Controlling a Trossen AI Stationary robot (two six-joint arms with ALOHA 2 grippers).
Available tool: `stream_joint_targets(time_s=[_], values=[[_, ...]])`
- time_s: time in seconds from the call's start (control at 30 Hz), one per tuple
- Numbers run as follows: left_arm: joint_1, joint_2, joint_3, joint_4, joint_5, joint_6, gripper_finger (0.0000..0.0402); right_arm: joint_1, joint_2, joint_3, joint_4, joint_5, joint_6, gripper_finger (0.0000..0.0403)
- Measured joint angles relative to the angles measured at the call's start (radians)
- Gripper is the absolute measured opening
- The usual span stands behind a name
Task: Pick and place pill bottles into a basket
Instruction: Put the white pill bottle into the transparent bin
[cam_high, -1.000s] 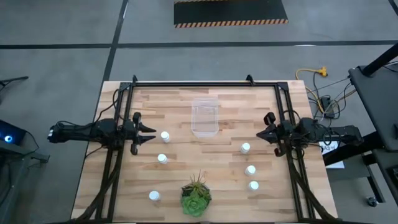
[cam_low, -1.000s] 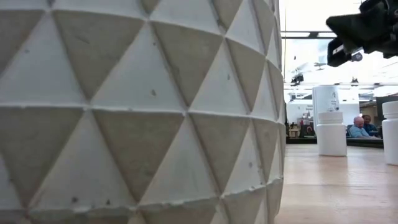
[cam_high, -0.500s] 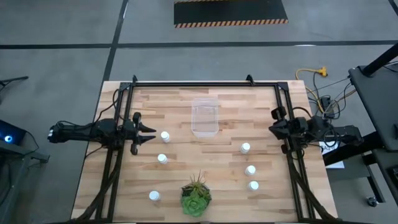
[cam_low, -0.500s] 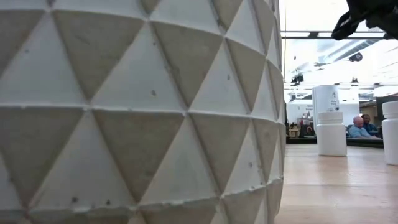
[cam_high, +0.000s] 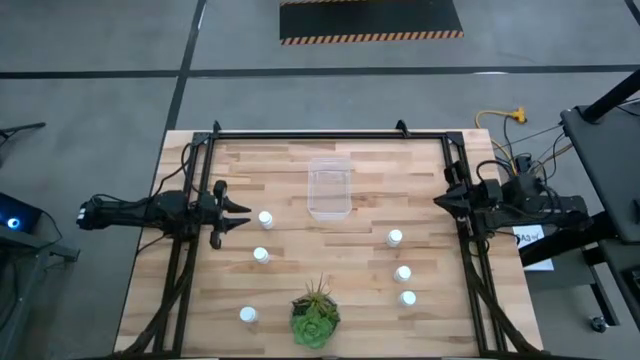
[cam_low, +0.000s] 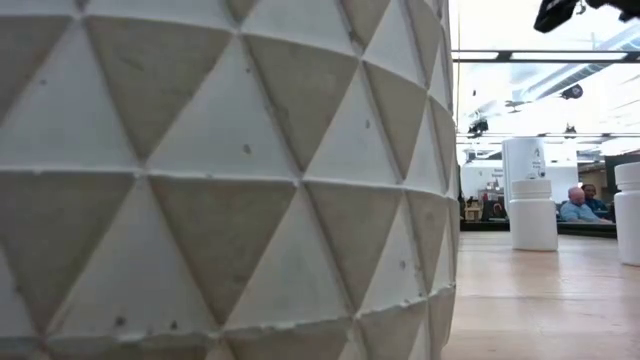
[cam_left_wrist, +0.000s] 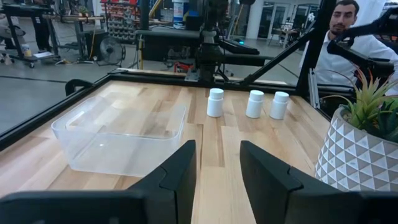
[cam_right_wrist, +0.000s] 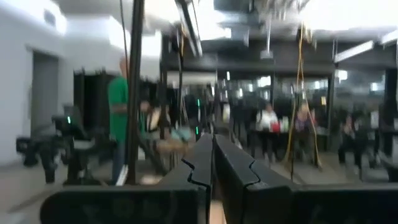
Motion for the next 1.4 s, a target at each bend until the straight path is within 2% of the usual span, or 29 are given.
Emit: stream_joint_targets(time_s=[0.23,0.6,0.87,1.17,1.4], values=[[0.000,0.000,0.000,0.000,0.000,0.000,0.0107,0.000,0.184,0.278,-0.318,0.071,-0.012,0.0009],[0.000,0.000,0.000,0.000,0.000,0.000,0.0107,0.000,0.471,0.707,-0.827,0.073,-0.026,0.0009],[0.000,0.000,0.000,0.000,0.000,0.000,0.0107,0.000,0.648,0.971,-1.098,0.072,-0.098,0.0009],[0.000,0.000,0.000,0.000,0.000,0.000,0.0107,0.000,0.821,1.153,-1.285,0.072,-0.154,0.0009],[0.000,0.000,0.000,0.000,0.000,0.000,0.0107,0.000,0.949,1.180,-1.394,0.072,-0.159,0.0009]])
